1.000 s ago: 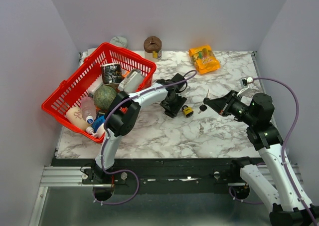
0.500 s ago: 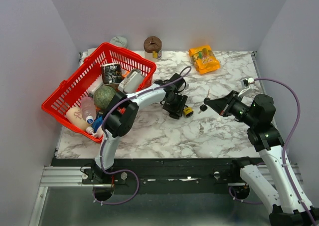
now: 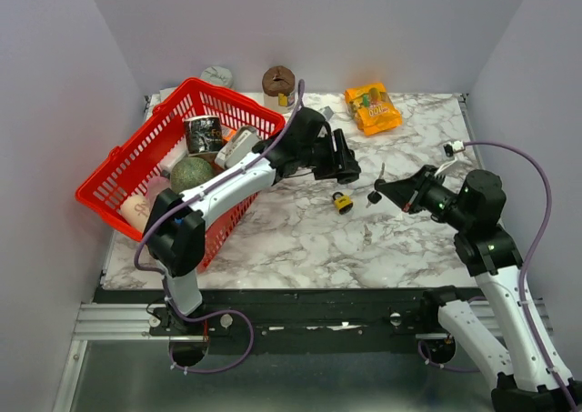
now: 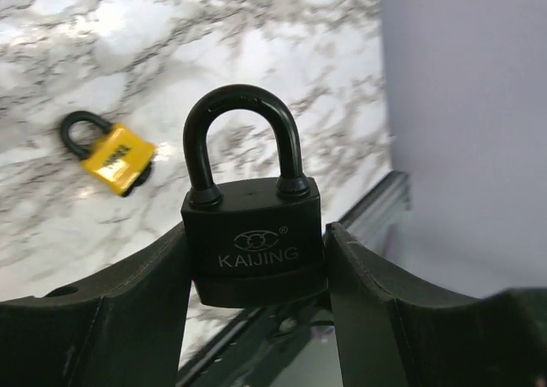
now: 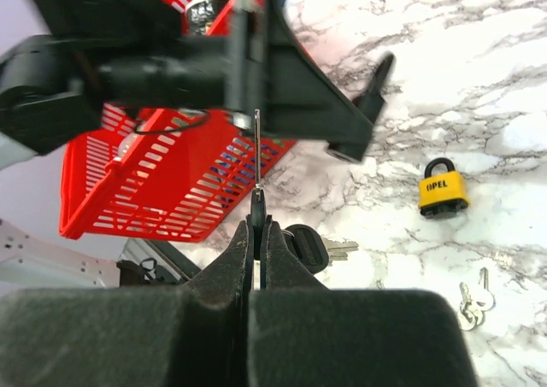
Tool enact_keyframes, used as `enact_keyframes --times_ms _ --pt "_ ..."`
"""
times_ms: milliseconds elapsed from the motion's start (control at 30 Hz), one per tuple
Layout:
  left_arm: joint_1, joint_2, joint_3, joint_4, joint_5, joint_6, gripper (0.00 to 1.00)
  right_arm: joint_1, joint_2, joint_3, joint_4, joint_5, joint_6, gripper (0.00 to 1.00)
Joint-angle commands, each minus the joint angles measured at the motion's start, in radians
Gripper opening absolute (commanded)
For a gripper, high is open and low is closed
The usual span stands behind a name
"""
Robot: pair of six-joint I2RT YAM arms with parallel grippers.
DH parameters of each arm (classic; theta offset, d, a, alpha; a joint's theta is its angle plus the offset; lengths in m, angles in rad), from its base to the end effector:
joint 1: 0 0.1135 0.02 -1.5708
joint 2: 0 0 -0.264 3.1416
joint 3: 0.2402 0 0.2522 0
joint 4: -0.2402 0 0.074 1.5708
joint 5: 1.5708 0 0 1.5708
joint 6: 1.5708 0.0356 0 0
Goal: Unlock with the key
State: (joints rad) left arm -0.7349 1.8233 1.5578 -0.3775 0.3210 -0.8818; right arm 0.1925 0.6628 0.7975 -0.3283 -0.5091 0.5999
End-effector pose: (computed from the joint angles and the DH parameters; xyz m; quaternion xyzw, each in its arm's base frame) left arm 0.3073 -0.2929 0.2981 0.0065 0.8857 -0.4181 0.2017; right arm 0.1436 0.0457 0.3481 -0.0055 0.7642 0.4167 0.4923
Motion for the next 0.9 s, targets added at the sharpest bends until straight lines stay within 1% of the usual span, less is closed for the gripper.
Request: enact_keyframes --times_ms 0,167,300,433,633,867 --pt "-0.014 -0.085 -0.065 0.186 -0.025 -0.204 0.00 -0.002 0.035 0.014 -0.048 -0.020 -0.034 0.01" --pt "-0.026 -0.111 -0.087 0.190 -0.088 -0.227 0.00 -0.002 0.105 0.020 -0.074 -0.057 -0.038 0.01" --pt "-0.032 -0.119 -0.082 0.148 -0.135 -0.240 0.00 0.002 0.155 0.035 -0.097 -0.077 -0.054 0.01" --pt "-0.050 -0.134 -0.062 0.103 -0.212 -0.214 0.00 0.016 0.208 0.049 -0.106 -0.109 -0.064 0.01" --pt "-0.055 -0.133 -0.042 0.095 -0.224 -0.213 0.00 0.022 0.268 0.062 -0.106 -0.161 -0.074 0.01" --pt "-0.069 -0.142 -0.038 0.088 -0.252 -0.192 0.00 0.033 0.333 0.081 -0.129 -0.183 -0.080 0.01"
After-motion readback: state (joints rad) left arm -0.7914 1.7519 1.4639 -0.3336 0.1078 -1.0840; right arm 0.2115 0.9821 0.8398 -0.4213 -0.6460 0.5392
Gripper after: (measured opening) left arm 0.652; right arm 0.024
